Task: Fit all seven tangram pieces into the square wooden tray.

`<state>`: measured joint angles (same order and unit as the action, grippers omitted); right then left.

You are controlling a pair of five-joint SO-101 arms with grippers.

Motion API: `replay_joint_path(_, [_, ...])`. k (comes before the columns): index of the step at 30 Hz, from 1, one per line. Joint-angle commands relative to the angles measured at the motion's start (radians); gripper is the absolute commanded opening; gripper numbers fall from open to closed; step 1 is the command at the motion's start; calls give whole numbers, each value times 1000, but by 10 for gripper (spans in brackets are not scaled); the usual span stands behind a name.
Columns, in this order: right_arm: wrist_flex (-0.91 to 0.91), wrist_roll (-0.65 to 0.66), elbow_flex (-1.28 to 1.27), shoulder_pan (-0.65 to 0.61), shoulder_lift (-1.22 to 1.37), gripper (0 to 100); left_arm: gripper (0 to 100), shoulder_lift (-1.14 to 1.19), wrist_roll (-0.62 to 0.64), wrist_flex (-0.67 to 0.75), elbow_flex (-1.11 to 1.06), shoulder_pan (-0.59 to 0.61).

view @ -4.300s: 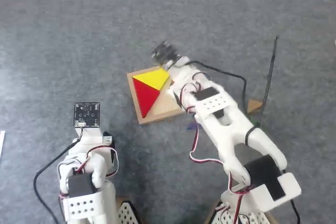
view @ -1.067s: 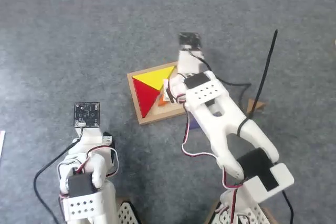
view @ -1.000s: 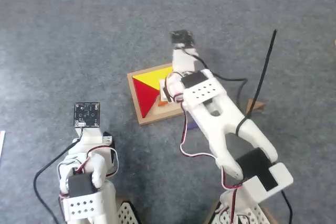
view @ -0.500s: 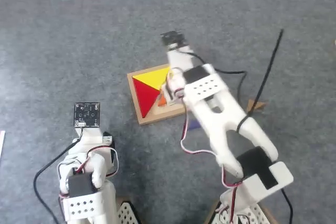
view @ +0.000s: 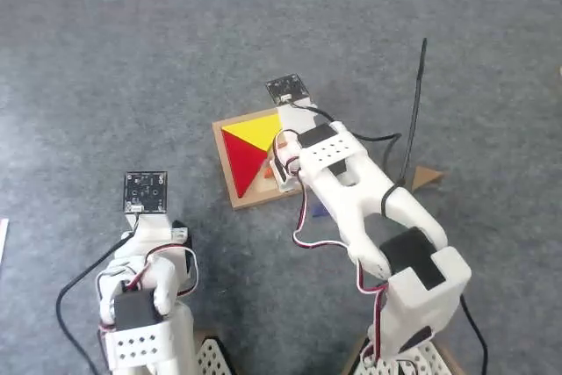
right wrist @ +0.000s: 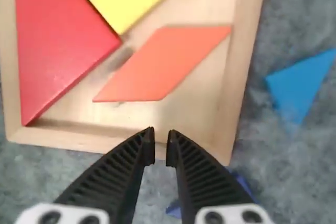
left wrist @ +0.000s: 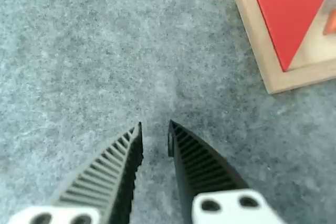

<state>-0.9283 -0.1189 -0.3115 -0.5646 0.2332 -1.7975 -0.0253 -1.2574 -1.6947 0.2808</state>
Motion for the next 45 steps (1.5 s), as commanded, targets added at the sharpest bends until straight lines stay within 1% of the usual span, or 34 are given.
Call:
replay_joint_path(1, [16,11,9,-16,-1,50,81,-18,0,-3,12,-3])
replay_joint_path(4, [-15,11,12,-22,-4,50,81,-18,0,-3,12,-3])
replay_joint_path(8, [-157,14,64,-77,5,50,81,-18,0,-3,12,-3])
replay_joint_path(11, [-217,68,75,-94,5,50,81,-18,0,-3,12,-3])
replay_joint_path(18, [-231,77,95,-81,-21,50,81,-18,0,-3,12,-3])
replay_joint_path(22, [-268,77,112,-58,-114,50,81,-18,0,-3,12,-3])
replay_joint_path(25, [-257,74,112,-16,-202,50,81,-18,0,-3,12,-3])
replay_joint_path(27, [-209,74,92,2,-225,50,81,-18,0,-3,12,-3])
replay_joint_path(31, [33,77,-44,7,-185,50,81,-18,0,-3,12,-3])
replay_joint_path(33, [99,78,-86,2,-153,50,81,-18,0,-3,12,-3])
replay_joint_path(36, [93,80,-89,4,-133,42,81,-18,0,-3,12,-3])
replay_joint_path(40, [10,80,-89,-4,-133,35,81,-18,0,-3,12,-3])
replay_joint_path(42, [-35,81,-89,-21,-133,35,81,-18,0,-3,12,-3])
replay_joint_path(45, [-85,81,-89,-79,-131,35,81,-18,0,-3,12,-3])
